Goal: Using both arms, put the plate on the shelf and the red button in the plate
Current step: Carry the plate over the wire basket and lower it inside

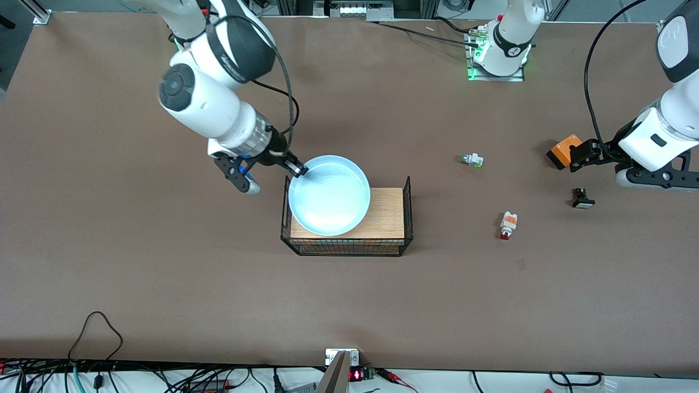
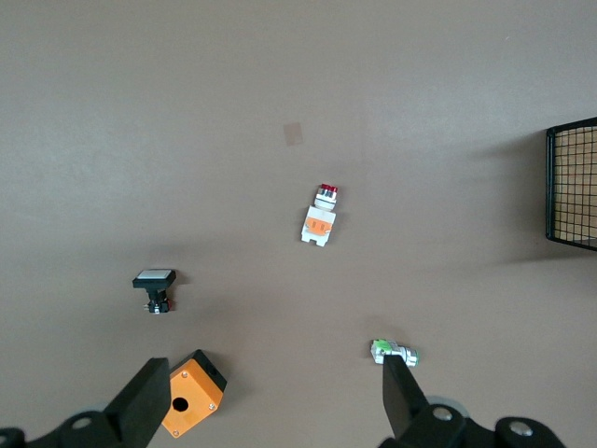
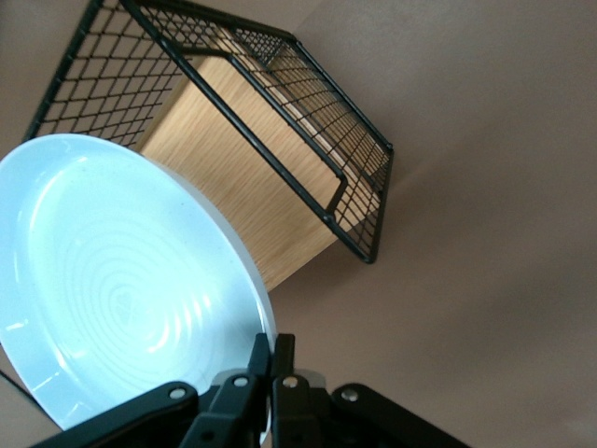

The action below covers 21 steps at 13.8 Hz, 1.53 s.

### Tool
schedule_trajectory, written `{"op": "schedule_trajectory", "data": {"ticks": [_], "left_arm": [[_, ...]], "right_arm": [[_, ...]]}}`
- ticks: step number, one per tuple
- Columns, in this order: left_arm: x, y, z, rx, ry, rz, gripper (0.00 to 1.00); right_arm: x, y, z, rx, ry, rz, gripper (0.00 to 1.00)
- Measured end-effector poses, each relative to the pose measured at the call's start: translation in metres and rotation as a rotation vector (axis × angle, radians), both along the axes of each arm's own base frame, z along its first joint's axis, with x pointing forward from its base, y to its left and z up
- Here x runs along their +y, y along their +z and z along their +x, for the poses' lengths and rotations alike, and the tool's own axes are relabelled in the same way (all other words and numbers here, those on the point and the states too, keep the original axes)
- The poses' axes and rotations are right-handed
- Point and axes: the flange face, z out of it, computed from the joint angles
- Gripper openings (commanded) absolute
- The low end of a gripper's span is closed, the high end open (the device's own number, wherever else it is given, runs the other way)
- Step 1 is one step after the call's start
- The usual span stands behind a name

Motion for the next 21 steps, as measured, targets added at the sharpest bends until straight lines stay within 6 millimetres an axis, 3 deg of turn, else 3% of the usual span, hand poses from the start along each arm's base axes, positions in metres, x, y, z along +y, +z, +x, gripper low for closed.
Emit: {"op": "schedule_trajectory", "data": {"ticks": [3,9,20,21], "left_arm": [[0.000,0.000,0.000,0.000,0.000,0.000,1.00],[0.000,0.000,0.000,0.000,0.000,0.000,1.00],[0.001,-0.001,0.000,0.006,0.003,0.000,1.00],[0.001,-0.002,-0.001,0.011,0.003,0.000,1.00]], "right_arm": [[0.013,-0.011,-0.004,-0.002,0.013,-0.004,0.00],[0.019,-0.043,0.002,-0.030,-0.008,-0.009,0.00],[0.032,-0.088,-0.016,-0.061,-0.010,-0.025,0.00],[0.034,-0.088,-0.017,-0.063,-0.008,-0.025,0.15]]}}
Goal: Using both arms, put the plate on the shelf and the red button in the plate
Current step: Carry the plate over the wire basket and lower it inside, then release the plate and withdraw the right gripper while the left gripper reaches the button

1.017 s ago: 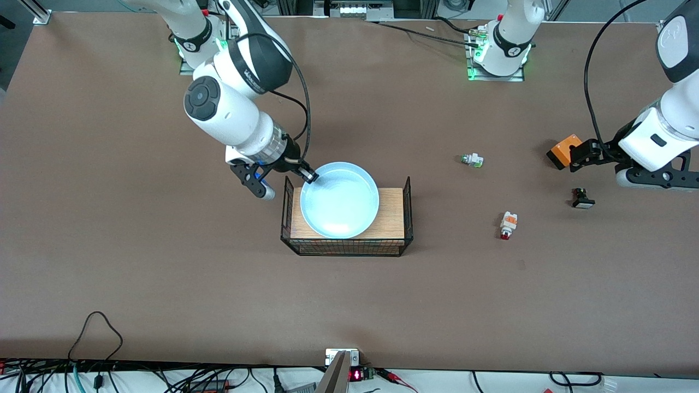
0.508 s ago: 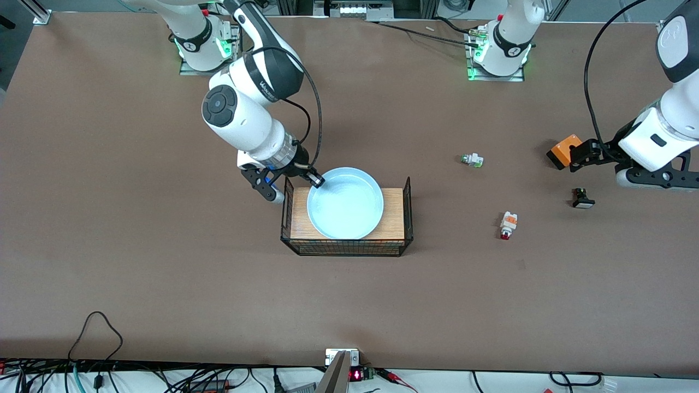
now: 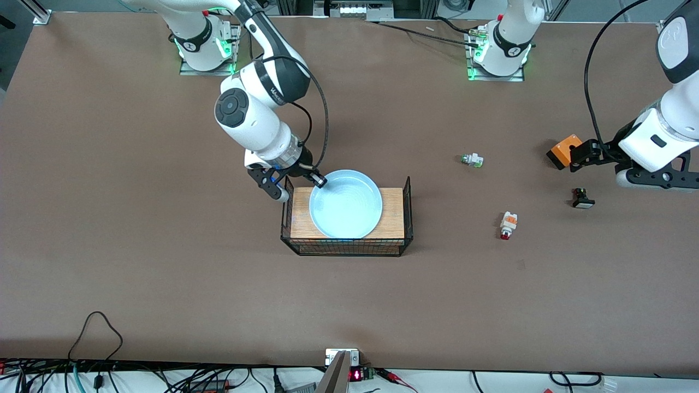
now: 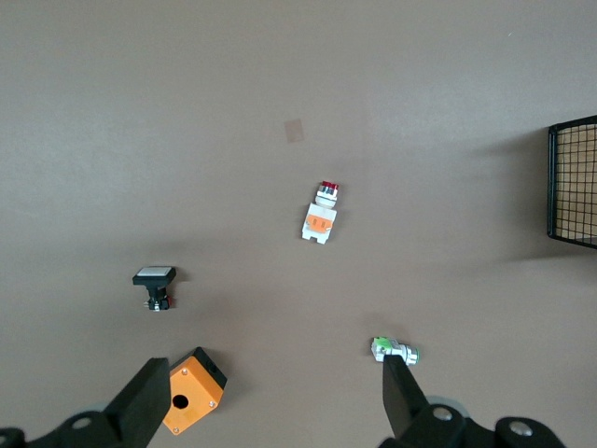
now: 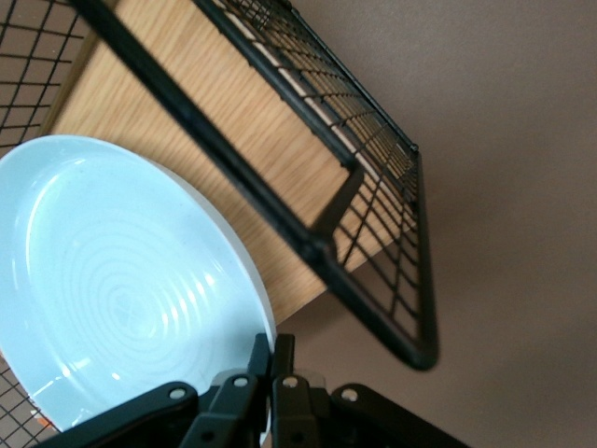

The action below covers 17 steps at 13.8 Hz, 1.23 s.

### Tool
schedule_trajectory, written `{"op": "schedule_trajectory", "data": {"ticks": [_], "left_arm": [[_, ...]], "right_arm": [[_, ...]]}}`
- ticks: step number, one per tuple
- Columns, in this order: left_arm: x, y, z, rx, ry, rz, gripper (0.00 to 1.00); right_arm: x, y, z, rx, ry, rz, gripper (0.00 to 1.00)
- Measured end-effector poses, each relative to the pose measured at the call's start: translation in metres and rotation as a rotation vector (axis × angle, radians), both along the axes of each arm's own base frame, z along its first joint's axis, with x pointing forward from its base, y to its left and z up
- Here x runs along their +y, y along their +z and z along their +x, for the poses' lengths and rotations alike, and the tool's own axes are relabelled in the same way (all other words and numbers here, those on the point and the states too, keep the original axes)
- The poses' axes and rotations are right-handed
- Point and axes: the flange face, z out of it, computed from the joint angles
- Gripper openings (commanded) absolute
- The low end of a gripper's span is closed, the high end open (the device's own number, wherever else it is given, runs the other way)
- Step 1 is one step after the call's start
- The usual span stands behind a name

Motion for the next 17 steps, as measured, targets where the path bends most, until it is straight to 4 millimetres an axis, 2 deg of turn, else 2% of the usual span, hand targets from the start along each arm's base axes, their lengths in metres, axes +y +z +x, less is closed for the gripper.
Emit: {"op": "schedule_trajectory", "data": {"ticks": [1,2,5,7,9,11,13,15,17], "left_arm": [[0.000,-0.001,-0.001,0.005,0.000,0.000,1.00],[0.000,-0.001,-0.001,0.010,0.000,0.000,1.00],[-0.002,-0.016,0.002,0.044,-0.003,0.001,1.00],[-0.003,-0.042,0.008,0.097,-0.005,0.003,1.00],[-0.005,-0.069,0.016,0.132,-0.023,0.004,1.00],[-0.009,-0.102,0.034,0.105,-0.067,0.003,1.00],[-0.013,-0.145,0.053,0.063,-0.119,0.003,1.00],[-0.014,-0.200,0.064,0.018,-0.181,0.004,1.00],[-0.016,-0.260,0.059,-0.042,-0.234,0.008,1.00]], "right_arm": [[0.000,0.000,0.000,-0.001,0.000,0.000,0.94],[0.000,0.000,0.000,-0.001,-0.002,0.001,1.00],[-0.003,0.010,0.005,-0.021,-0.013,0.010,1.00],[-0.014,0.036,0.012,-0.047,-0.029,0.030,1.00],[-0.040,0.076,0.023,-0.056,-0.022,0.039,1.00],[-0.082,0.118,0.032,-0.044,0.066,0.014,1.00],[-0.131,0.147,0.040,-0.035,0.165,-0.027,1.00],[-0.186,0.156,0.046,-0.040,0.296,-0.114,1.00],[-0.236,0.152,0.054,-0.038,0.442,-0.221,1.00]]}}
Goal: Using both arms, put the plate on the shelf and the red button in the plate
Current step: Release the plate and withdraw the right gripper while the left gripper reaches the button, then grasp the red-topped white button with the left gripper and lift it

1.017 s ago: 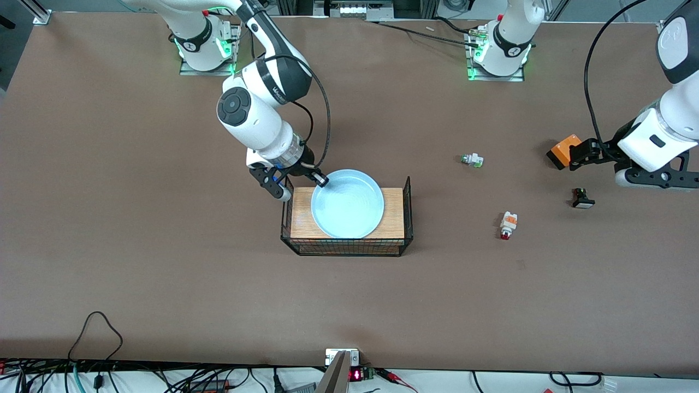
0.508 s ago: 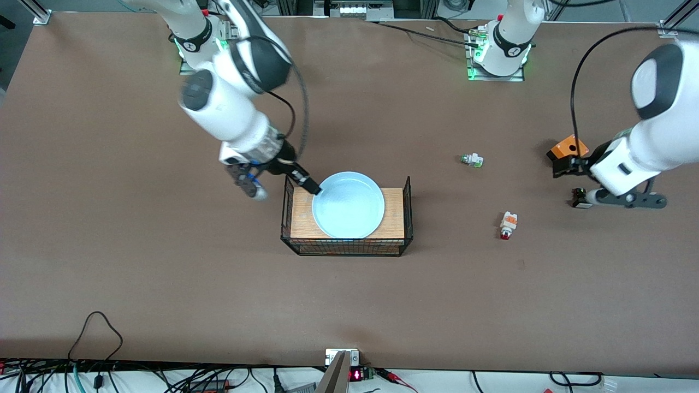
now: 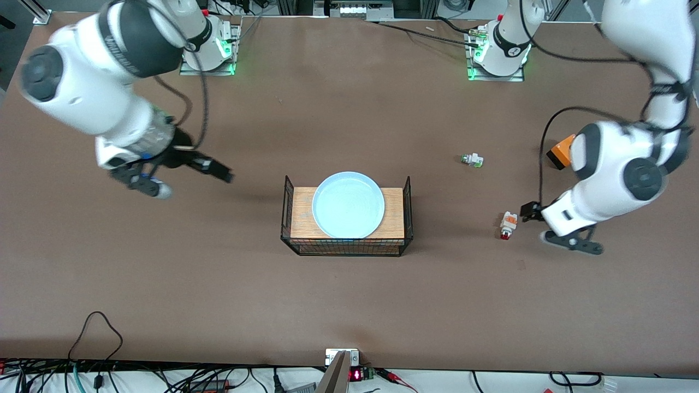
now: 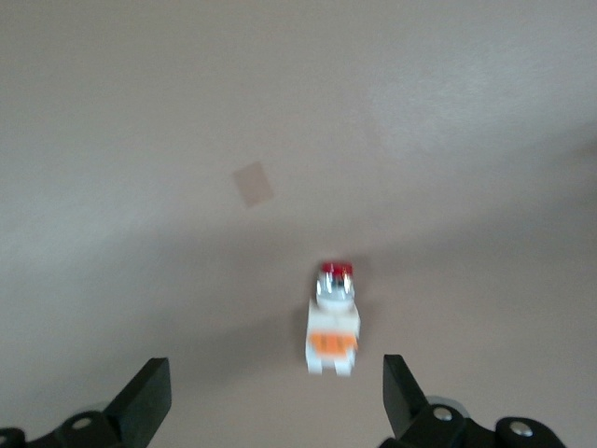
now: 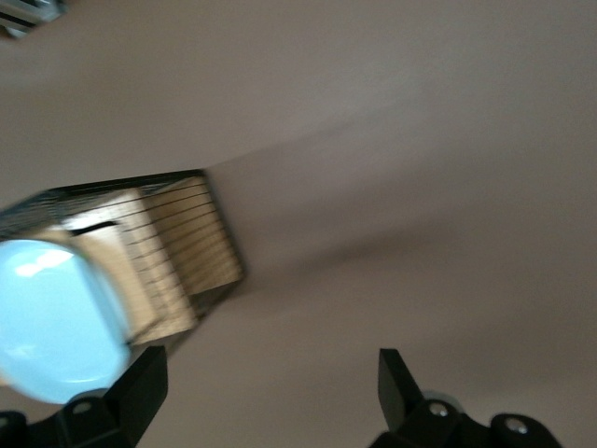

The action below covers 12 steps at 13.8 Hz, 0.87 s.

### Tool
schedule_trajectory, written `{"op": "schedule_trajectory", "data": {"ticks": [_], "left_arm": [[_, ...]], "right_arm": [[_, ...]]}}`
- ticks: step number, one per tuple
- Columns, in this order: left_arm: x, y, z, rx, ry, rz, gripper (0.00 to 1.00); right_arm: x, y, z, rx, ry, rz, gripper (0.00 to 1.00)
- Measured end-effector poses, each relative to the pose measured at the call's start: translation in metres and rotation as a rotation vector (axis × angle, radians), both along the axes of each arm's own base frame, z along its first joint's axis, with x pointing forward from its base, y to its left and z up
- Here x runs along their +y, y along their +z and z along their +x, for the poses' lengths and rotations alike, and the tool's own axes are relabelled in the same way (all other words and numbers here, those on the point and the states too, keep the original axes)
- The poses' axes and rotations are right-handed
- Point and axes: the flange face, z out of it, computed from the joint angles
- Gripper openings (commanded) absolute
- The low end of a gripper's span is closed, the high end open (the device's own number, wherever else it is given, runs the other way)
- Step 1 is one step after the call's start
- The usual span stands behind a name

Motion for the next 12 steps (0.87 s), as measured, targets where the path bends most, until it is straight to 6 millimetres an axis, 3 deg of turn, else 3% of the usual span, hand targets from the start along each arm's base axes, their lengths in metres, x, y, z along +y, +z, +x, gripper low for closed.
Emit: {"op": "schedule_trajectory", "data": {"ticks": [3,5,6,7,8,9,11,12], "left_arm": [[-0.015,-0.065,-0.029,-0.053,-0.037,-0.003,1.00],[-0.021,-0.085,-0.040,-0.053,-0.051,-0.003,1.00],[-0.022,-0.090,-0.042,-0.057,-0.055,-0.003,0.94],[-0.023,-0.095,-0.042,-0.061,-0.057,-0.003,0.80],[-0.023,-0.098,-0.042,-0.061,-0.059,-0.003,0.59],[-0.022,-0.099,-0.043,-0.060,-0.059,-0.003,0.44],[-0.022,-0.099,-0.043,-0.059,-0.058,-0.003,0.25],[-0.021,-0.100,-0.043,-0.058,-0.056,-0.002,0.11]], "right_arm": [[-0.068,-0.007,0.008,0.026,0.147,-0.096,1.00],[-0.121,-0.009,0.010,0.051,0.204,-0.093,1.00],[-0.146,-0.007,0.010,0.054,0.234,-0.087,1.00],[-0.166,0.000,0.009,0.052,0.259,-0.082,1.00],[-0.176,0.011,0.005,0.059,0.270,-0.078,1.00],[-0.178,0.026,0.000,0.075,0.275,-0.074,1.00],[-0.174,0.058,-0.010,0.099,0.289,-0.072,1.00],[-0.172,0.070,-0.013,0.098,0.296,-0.087,1.00]]}}
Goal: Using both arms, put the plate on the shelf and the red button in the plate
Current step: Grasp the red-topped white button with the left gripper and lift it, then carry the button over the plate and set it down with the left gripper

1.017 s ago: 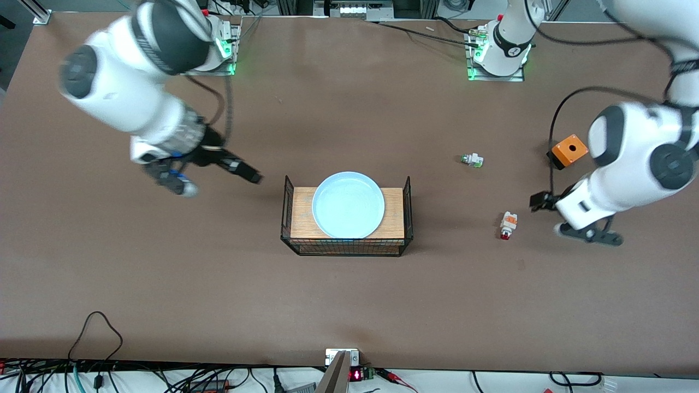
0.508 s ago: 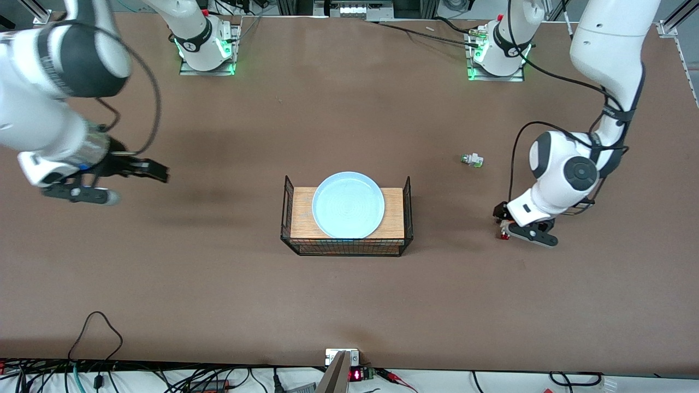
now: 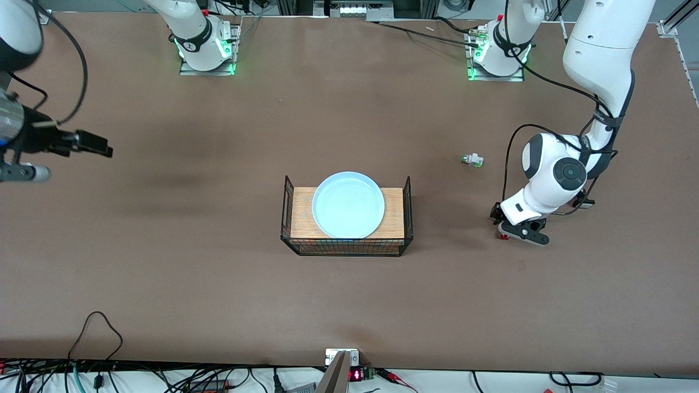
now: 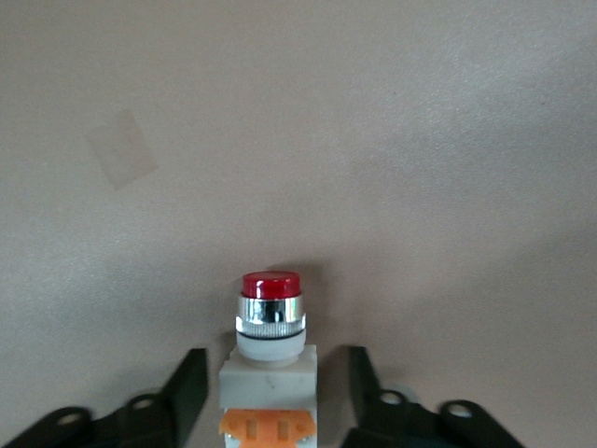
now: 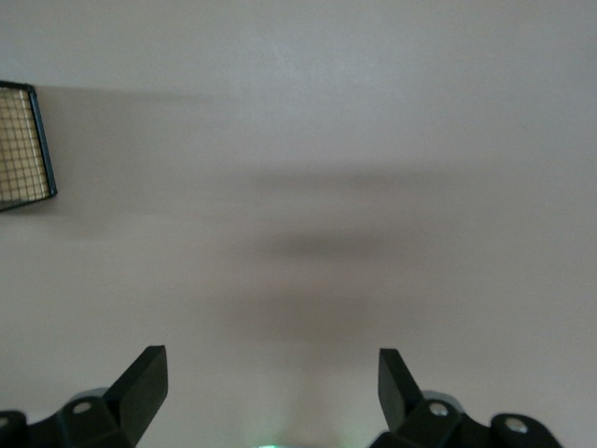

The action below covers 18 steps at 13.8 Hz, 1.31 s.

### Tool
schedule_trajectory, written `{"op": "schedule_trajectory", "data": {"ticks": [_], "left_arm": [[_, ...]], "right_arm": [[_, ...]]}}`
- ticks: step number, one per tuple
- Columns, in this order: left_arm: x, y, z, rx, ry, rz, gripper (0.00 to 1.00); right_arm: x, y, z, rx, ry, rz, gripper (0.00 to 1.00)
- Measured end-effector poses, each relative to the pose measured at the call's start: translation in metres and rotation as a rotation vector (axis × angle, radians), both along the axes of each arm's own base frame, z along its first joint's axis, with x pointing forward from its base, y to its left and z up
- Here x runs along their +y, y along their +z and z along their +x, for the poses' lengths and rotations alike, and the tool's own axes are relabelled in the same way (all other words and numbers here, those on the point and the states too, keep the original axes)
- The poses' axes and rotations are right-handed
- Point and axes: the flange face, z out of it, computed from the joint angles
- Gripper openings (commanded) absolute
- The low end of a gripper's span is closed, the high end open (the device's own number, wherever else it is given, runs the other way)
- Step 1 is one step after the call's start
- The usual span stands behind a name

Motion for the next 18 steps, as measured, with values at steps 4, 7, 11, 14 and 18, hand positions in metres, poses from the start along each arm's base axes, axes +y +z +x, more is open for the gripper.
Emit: {"op": "schedule_trajectory", "data": {"ticks": [4,7,11,14,18], "left_arm": [[0.001,0.002,0.000,0.015,0.001,0.001,0.04],[-0.004,0.034,0.016,0.041,-0.004,0.001,0.04],[-0.031,0.143,0.051,0.167,-0.011,-0.026,0.05],[-0.076,0.217,0.058,0.258,0.088,-0.201,0.06],[-0.179,0.281,0.046,0.315,0.282,-0.387,0.08]], "right_arm": [[-0.002,0.001,-0.009,-0.038,0.009,-0.035,1.00],[-0.003,-0.004,-0.023,-0.037,0.008,-0.032,1.00],[-0.004,0.003,-0.030,-0.047,0.007,-0.030,1.00],[-0.004,0.002,-0.030,-0.044,0.006,-0.030,1.00],[-0.004,0.001,-0.031,-0.041,0.006,-0.030,1.00]]}}
